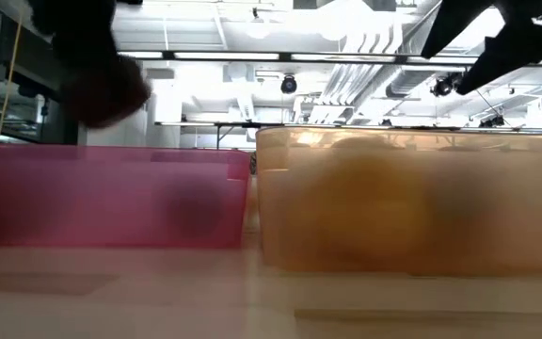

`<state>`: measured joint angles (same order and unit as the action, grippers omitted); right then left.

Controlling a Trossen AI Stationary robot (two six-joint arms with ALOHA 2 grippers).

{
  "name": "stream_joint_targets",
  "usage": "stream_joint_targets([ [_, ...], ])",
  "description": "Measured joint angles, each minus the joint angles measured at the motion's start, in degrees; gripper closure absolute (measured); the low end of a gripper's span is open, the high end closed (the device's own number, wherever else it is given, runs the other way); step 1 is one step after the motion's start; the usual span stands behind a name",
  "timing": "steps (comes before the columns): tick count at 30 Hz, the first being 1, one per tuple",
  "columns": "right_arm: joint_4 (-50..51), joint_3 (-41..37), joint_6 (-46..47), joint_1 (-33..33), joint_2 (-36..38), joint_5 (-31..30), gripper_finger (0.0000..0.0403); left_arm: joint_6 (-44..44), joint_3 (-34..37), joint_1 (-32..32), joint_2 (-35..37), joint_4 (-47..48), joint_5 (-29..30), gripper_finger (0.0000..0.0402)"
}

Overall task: Sort produce into baskets
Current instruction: Put the apple into the red bin

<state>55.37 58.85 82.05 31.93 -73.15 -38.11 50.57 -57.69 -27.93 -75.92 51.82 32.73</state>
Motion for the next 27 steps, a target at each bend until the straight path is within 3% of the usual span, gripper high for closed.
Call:
stream_joint_targets([
  [8,0.0,0.0,3.0,-2.0,1.3,-1.1,0.002,2.7,9.5,3.2,-0.1,-8.0,-12.0,0.0076],
  [20,-3.5,0.0,11.4,-11.4,1.2,-2.5,0.002,-11.1,9.7,12.7,1.5,-10.2,-21.7,0.0004],
  [23,-3.8,0.0,14.9,-13.2,1.2,-0.6,0.002,-15.1,9.7,13.4,5.7,-10.1,-21.7,0.0003],
  [27,-3.8,0.0,17.3,-15.3,0.6,-0.6,0.002,-18.5,9.7,14.9,13.6,-9.7,-16.5,0.0004],
])
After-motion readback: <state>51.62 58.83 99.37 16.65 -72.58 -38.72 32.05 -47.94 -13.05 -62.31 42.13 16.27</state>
